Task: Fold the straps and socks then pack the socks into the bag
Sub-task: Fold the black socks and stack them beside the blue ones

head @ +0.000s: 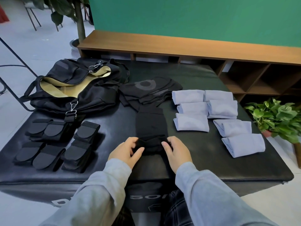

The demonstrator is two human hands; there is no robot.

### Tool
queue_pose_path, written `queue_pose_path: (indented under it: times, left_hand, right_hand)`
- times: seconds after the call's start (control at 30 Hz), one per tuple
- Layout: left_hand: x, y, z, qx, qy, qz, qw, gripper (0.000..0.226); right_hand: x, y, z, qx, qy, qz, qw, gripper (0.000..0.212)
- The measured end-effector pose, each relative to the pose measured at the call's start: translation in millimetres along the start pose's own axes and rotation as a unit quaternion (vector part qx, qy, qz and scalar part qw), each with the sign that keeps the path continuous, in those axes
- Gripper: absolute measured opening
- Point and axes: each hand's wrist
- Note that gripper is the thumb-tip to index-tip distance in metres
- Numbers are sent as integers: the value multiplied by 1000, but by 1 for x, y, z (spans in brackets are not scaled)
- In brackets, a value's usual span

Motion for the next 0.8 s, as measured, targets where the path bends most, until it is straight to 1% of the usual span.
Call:
queue_pose_path:
  times: [0.17, 0.3, 0.4, 0.43, 0.47, 0.53, 0.57, 0.63, 0.7, 0.73, 0.77, 0.8]
  left_hand:
    - [3, 6, -7, -38, 30, -30, 998, 31]
    - [7, 9, -3, -29, 69, -54, 996, 26]
    - [8, 7, -2, -20, 101, -33, 994, 19]
    - [9, 4, -2, -1, 119, -31, 992, 18]
    - [12, 0, -2, 35, 141, -37, 989, 18]
    - [19, -8, -4, 117, 188, -39, 974, 25]
    - [20, -11, -4, 149, 199, -35, 968, 29]
    - [20, -13, -3, 213, 194, -36, 957, 34]
    - [18, -11, -1, 272, 174, -33, 946, 33]
    - [17, -10, 0, 291, 166, -33, 942, 30]
    - [17, -9, 0, 300, 157, -35, 940, 27]
    - [17, -9, 1, 298, 151, -40, 942, 25]
  right_hand:
    - [1, -3, -8, 25, 8, 12, 1000, 24]
    - [4, -3, -9, 41, 17, 12, 999, 22]
    - [7, -1, -5, 25, 50, -14, 998, 23]
    - [8, -1, -4, 7, 55, -3, 998, 22]
    - [9, 0, -3, -20, 60, 14, 998, 20]
    - [12, 1, -2, -73, 73, 42, 994, 18]
    - [13, 2, -3, -89, 75, 53, 992, 19]
    - [14, 1, -4, -103, 61, 81, 990, 23]
    - [15, -1, -2, -116, 44, 103, 987, 36]
    - [15, -1, -1, -124, 46, 104, 986, 44]
    - [15, -2, 0, -134, 49, 103, 984, 47]
    - [16, -1, 1, -149, 54, 102, 982, 45]
Point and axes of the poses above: each hand's wrist, its own z-axis away from the middle knuckle, its own x-axis out of the palm, y = z × x, and after that the axes turned 7 degrees about y, right-handed
